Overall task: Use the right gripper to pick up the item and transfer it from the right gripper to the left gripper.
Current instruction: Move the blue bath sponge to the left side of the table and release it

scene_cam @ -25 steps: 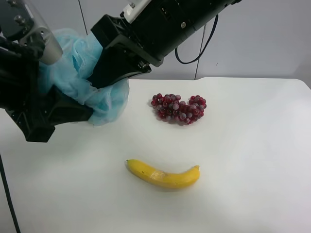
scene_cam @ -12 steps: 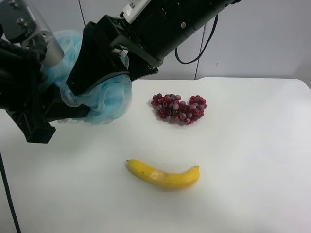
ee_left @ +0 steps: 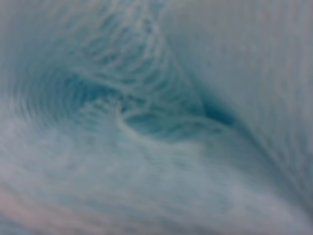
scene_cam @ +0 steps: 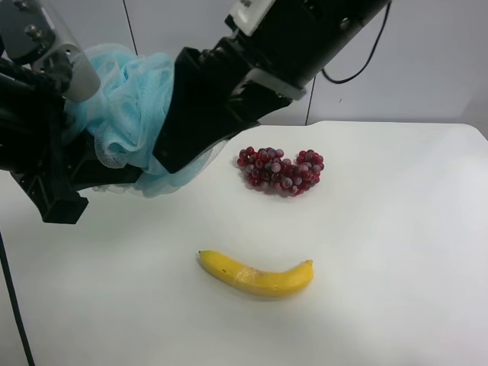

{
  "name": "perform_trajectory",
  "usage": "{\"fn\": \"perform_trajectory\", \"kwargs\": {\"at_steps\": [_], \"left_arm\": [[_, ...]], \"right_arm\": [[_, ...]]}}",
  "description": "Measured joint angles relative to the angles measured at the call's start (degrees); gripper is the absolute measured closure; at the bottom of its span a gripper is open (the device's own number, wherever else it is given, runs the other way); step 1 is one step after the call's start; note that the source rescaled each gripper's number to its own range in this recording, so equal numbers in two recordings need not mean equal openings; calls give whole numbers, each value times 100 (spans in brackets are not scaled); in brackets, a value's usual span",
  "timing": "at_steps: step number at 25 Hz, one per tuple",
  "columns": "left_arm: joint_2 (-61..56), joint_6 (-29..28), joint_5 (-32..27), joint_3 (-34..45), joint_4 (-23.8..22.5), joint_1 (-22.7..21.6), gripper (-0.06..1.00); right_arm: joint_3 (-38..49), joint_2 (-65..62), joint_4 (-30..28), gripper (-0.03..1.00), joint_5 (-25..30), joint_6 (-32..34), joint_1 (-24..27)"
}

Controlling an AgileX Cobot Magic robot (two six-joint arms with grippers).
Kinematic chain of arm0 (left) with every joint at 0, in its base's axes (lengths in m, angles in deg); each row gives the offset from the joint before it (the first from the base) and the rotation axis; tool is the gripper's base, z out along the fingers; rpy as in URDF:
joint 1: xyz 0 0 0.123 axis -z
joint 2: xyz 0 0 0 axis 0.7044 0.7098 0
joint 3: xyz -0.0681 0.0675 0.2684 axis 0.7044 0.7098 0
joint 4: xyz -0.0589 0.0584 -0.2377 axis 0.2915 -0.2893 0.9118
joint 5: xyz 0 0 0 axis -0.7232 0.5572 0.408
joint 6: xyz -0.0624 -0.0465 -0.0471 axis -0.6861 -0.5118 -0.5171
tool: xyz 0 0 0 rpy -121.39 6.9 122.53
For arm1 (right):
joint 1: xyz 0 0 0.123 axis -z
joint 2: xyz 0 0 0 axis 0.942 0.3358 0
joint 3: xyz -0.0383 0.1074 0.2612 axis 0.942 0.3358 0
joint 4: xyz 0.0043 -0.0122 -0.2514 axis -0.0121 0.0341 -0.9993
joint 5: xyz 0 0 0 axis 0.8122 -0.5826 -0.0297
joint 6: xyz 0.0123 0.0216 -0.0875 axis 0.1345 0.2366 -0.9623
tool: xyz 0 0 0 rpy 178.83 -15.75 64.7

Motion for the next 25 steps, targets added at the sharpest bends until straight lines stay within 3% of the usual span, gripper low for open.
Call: {"fn": "perform_trajectory", "kwargs": {"at_steps": [7,14,25], "left_arm": [[0,17,11,0,15,0,91],[0,17,6,0,15,0,92],[0,17,6,0,15,0,92]], "right_arm": [[0,-897,-1282,-3,365,905,0],[208,-1956,-1992,-3,356,1729,0],[3421,-4818,-2795,-3,346,2448,0]]}}
